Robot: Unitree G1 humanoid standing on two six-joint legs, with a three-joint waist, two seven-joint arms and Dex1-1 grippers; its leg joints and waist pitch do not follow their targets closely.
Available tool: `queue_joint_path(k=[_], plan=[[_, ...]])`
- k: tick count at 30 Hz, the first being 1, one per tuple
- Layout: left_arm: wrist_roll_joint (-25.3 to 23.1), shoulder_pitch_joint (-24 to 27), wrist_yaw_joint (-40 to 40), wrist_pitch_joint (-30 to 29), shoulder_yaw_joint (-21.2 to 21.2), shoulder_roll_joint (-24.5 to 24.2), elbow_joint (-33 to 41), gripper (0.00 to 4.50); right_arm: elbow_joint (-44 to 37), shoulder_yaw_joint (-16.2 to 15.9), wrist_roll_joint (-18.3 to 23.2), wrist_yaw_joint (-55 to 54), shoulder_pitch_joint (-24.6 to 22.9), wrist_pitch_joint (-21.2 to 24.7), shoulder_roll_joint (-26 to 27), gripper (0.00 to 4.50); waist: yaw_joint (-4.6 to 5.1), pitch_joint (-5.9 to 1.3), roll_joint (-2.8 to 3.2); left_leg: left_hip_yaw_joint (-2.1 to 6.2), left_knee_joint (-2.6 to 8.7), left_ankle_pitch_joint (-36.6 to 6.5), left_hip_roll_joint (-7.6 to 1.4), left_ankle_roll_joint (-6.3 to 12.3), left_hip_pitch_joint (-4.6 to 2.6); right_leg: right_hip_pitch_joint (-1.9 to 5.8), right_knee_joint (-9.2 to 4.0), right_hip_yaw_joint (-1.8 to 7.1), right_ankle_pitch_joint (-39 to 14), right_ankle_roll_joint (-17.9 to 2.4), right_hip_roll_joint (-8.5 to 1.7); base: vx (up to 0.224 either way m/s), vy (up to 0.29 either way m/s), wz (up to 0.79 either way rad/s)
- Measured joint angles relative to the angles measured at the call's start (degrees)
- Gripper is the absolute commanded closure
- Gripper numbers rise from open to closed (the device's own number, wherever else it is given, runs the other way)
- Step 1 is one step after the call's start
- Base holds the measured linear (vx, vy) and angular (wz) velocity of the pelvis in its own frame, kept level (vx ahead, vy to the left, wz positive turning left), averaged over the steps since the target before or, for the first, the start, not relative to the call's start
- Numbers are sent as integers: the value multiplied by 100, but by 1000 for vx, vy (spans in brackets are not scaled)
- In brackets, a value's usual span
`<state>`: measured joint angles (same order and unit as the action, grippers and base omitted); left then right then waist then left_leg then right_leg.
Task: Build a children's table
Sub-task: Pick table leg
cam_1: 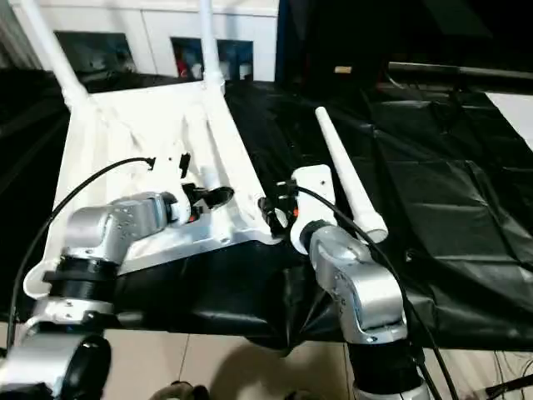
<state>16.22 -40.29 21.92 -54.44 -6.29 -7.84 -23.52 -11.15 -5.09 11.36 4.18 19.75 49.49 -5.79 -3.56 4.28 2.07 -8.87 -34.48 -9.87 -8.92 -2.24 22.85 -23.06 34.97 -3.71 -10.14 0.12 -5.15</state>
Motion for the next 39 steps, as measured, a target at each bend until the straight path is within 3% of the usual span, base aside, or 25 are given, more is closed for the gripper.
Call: queue_joint_path(k=[4,5,18,22,27,29,31,33,35,39], plan=[[116,8,206,-406,42,-151,-32,124,0,-52,-2,-7,0,52,2,35,-16,-5,14,0,0,0,0,-1,1,0,0,0,0,0,0,0,0,0],[132,0,227,-431,41,-177,-33,146,0,-53,-2,-11,0,54,4,35,-18,-5,14,0,-1,1,0,-1,1,0,0,0,0,0,0,0,0,0],[148,-53,638,-507,191,-569,-166,232,6,-48,-87,-44,2,109,19,35,-92,-18,34,0,0,2,0,-3,0,0,2,0,0,0,0,0,0,0],[-196,108,1282,353,980,-1074,30,265,29,-52,-94,-46,9,109,26,35,-137,-19,35,0,3,3,-2,-5,0,-3,1,0,-1,2,0,0,0,0],[-397,333,1751,841,1361,-1438,497,288,33,-47,-83,52,36,11,6,35,-156,-18,34,-1,3,5,-2,-9,5,-6,1,0,-2,3,0,0,0,0],[-419,406,1831,956,1375,-1544,802,296,24,-43,-5,395,36,-431,-107,35,-160,-15,29,-4,3,5,-2,-9,7,-7,2,0,-2,4,-2,0,0,0],[-582,487,1984,1479,1445,-1792,1154,296,-63,28,154,867,35,-1039,-283,35,-151,-13,22,-7,4,5,-5,-8,9,-10,2,1,-4,6,-3,0,0,0],[-620,487,2146,1740,1467,-1979,1427,298,-202,59,185,1180,40,-1498,-496,8,-155,-12,17,-10,5,5,-6,-8,7,-9,2,1,-7,11,-2,0,0,0],[-635,484,2344,1993,1468,-2147,1642,299,-192,-267,-222,1459,150,-2205,-1183,2,-154,-11,12,-20,6,5,-6,-8,8,-9,2,3,-7,12,-6,0,0,0],[-766,490,2805,2461,1544,-2726,1772,300,308,-898,-1564,1474,553,-3536,-2364,0,-119,-10,-12,-41,5,6,-18,-8,-1,-12,10,8,-9,16,-4,0,0,0]])
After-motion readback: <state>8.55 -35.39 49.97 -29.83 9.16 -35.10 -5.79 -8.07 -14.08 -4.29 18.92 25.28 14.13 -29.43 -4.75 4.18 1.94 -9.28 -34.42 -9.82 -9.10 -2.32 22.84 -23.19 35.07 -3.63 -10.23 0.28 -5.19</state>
